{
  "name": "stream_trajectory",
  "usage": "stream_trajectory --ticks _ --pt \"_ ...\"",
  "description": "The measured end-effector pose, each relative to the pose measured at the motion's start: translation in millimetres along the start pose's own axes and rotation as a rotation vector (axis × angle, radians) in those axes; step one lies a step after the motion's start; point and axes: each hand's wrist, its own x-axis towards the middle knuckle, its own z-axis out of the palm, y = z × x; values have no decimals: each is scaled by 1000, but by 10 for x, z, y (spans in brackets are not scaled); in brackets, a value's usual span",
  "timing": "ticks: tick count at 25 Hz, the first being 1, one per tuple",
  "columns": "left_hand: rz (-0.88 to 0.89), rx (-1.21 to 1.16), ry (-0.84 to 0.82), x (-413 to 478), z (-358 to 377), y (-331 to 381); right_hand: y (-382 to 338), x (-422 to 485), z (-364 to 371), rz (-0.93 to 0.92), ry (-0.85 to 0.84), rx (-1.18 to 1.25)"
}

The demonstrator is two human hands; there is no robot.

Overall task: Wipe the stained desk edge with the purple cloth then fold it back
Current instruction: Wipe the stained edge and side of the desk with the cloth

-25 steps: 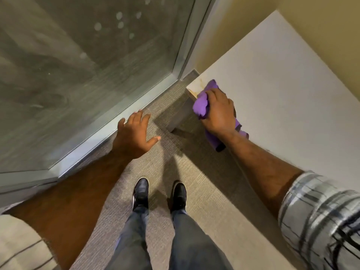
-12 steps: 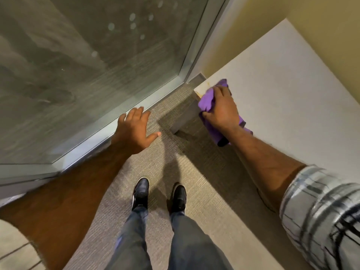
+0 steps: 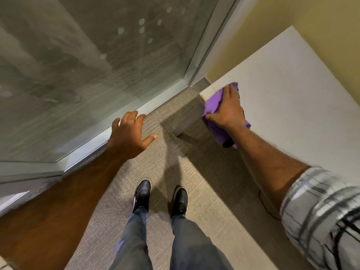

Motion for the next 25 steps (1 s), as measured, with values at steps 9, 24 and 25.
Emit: stream_trajectory --ticks 9,24,25 --pt "51 9 19 -11 -67 65 -53 -31 -79 -365 -14 63" --pt "14 8 -4 -41 -119 -36 -665 916 -268 -178 -433 -539" --pt "7 10 -6 -55 -116 -43 -731 901 -250 -201 -443 -584"
